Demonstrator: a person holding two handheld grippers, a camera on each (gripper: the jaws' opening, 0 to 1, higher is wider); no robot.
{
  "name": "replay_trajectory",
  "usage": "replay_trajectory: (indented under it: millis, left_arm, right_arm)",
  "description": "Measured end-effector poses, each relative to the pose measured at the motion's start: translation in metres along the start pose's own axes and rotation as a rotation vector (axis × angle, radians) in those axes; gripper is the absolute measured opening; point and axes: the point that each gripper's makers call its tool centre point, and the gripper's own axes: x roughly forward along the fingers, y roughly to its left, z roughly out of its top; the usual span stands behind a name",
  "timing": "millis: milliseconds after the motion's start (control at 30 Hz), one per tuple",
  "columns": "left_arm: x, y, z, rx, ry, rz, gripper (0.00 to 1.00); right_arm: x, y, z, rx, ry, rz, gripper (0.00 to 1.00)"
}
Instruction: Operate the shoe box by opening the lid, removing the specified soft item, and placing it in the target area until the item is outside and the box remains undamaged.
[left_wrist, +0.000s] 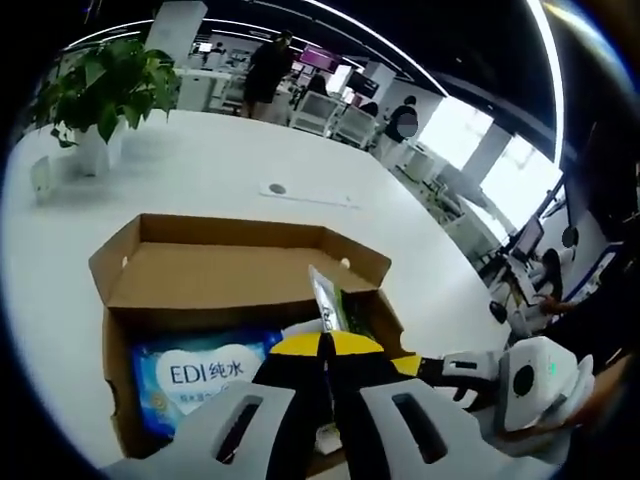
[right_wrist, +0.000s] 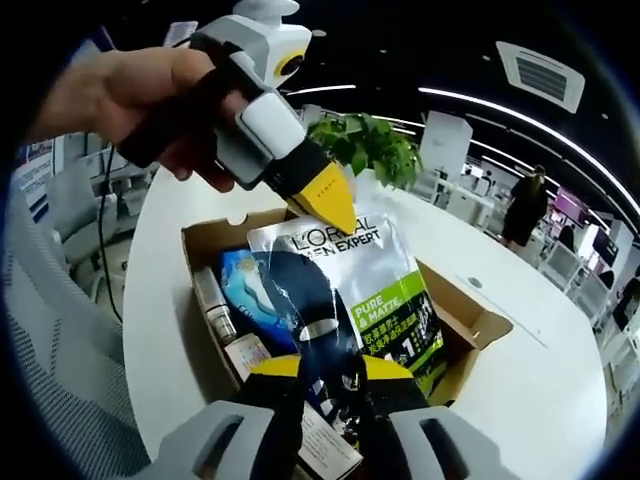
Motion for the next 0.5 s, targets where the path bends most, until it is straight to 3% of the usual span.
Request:
replay_trajectory:
  millis: [500]
  left_arm:
    - [-0.005,-0.003,-0.004,0.02,-0.015,-0.039,0.0]
  right_arm:
    - [-0.012,0.001,0.006,-0.016,-0.023,0.013,0.01]
